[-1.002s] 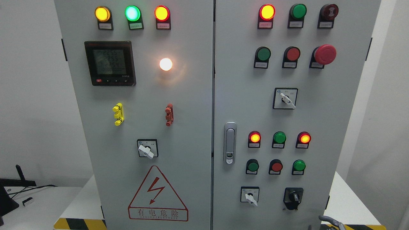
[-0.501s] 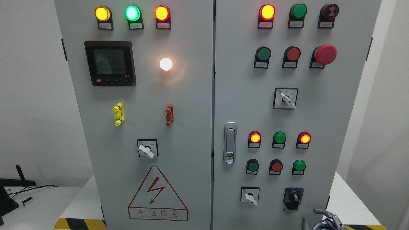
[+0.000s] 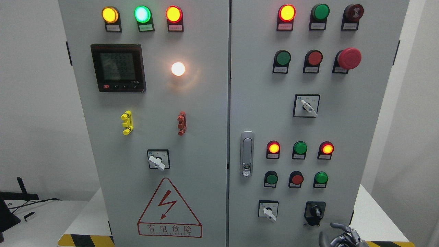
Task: Trip black knob to open circuit
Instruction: 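Raise the right hand up toward the black rotary knob, then close the right hand's fingers around the black rotary knob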
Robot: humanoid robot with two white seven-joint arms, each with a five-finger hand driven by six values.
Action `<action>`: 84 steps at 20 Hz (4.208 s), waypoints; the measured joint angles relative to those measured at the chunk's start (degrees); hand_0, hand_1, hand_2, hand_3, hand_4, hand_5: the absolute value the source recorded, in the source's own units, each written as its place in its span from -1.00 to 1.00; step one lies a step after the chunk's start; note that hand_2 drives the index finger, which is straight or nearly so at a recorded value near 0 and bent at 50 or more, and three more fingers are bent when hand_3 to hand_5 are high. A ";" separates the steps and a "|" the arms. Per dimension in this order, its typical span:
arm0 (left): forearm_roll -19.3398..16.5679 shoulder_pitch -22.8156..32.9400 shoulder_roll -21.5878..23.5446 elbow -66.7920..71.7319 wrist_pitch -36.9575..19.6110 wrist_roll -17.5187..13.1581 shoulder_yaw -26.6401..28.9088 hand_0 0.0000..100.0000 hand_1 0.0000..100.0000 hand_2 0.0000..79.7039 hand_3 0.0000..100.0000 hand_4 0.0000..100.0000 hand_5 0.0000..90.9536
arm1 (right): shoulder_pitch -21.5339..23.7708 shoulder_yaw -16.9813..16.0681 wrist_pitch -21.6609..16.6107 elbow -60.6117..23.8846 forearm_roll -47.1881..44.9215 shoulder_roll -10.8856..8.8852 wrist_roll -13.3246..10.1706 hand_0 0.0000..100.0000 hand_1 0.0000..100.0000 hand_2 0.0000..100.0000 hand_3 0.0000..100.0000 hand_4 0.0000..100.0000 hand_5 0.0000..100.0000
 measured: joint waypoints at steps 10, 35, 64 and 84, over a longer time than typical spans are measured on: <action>0.00 0.00 0.00 0.00 0.00 0.00 0.00 -0.76 -0.22 -1.00 -1.00 -1.00 -1.00 | -1.93 0.38 1.56 0.79 -2.62 -0.06 0.07 -0.29 0.28 -0.16 0.62 0.88 1.00; 0.00 0.00 0.00 0.00 0.00 0.00 0.00 -0.76 -0.22 -1.00 -1.00 -1.00 -1.00 | -4.27 1.55 2.70 2.71 -2.60 -0.16 0.54 -0.30 0.38 -0.03 0.76 0.94 1.00; 0.00 0.00 0.00 0.00 0.00 0.00 0.00 -0.76 -0.22 -1.00 -1.00 -1.00 -1.00 | -4.42 1.92 2.04 2.79 -3.01 -0.05 -0.01 -0.25 0.39 0.00 0.78 0.96 1.00; 0.00 0.00 -0.01 0.00 0.00 0.00 0.00 -0.76 -0.22 -1.00 -1.00 -1.00 -1.00 | -4.96 2.41 2.45 2.86 -3.07 0.12 0.32 -0.24 0.38 0.03 0.80 0.97 1.00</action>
